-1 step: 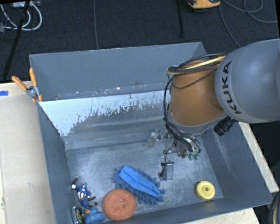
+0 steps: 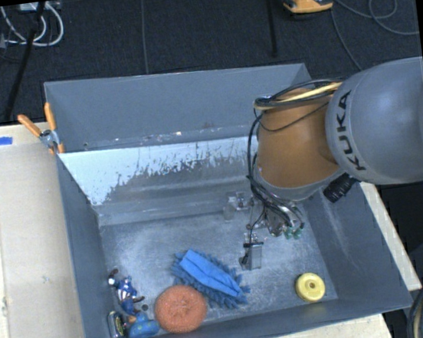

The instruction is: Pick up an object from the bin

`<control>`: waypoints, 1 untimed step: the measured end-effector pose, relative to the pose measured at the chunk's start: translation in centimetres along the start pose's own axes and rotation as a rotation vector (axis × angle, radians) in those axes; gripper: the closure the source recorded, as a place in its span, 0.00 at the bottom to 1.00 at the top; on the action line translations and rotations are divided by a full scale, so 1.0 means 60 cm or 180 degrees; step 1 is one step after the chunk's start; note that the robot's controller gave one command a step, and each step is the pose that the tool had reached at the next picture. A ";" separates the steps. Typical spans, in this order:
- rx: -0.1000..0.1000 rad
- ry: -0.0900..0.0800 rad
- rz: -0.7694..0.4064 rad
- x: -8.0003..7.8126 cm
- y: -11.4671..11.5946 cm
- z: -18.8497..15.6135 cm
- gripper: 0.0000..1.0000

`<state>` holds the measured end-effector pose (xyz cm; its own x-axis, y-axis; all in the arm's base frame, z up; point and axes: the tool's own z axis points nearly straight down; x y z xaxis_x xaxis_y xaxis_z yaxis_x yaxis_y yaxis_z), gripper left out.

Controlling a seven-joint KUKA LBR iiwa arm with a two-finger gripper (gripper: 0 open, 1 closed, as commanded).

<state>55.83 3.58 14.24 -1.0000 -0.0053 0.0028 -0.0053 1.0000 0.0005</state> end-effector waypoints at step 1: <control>0.0003 0.0011 -0.0014 0.055 0.024 -0.039 0.00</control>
Offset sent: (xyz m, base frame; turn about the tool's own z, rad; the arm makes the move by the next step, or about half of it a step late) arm -0.0181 0.0068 0.0522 -0.0090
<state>52.54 5.01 16.60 -0.9999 -0.0096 0.0063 -0.0096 1.0000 -0.0004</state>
